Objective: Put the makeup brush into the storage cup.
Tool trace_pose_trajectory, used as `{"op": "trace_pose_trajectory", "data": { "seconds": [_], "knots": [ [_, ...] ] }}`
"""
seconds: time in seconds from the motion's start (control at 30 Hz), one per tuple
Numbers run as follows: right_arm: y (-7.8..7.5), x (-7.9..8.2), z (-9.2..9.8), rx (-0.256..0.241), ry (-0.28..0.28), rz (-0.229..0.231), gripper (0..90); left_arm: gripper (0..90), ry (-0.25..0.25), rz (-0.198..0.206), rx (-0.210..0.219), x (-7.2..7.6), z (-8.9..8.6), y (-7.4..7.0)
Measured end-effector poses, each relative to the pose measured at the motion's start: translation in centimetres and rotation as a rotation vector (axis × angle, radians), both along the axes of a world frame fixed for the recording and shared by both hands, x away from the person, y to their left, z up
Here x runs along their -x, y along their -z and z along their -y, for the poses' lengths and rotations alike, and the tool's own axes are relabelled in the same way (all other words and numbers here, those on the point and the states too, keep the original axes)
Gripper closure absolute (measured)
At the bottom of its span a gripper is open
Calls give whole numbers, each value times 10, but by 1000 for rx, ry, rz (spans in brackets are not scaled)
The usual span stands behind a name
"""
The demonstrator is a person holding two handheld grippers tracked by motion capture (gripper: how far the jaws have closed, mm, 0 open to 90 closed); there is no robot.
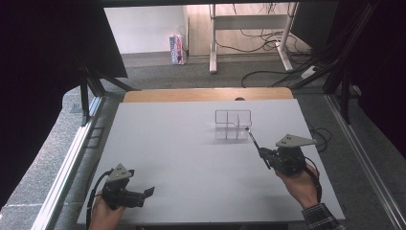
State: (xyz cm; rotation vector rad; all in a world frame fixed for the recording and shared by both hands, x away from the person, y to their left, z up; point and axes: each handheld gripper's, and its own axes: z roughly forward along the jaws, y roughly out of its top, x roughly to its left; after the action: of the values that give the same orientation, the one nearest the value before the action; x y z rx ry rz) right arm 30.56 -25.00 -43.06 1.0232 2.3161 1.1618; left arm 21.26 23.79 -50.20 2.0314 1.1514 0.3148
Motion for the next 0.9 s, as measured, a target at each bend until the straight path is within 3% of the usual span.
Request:
{"op": "trace_pose_trajectory", "data": {
  "seconds": [0.4, 0.9],
  "knots": [
    [-8, -3, 1, -42, 16, 46, 834, 0, 0, 1, 12, 0, -1, 0],
    [-15, -10, 1, -75, 29, 69, 834, 0, 3, 8, 17, 0, -1, -1]
  ]
}}
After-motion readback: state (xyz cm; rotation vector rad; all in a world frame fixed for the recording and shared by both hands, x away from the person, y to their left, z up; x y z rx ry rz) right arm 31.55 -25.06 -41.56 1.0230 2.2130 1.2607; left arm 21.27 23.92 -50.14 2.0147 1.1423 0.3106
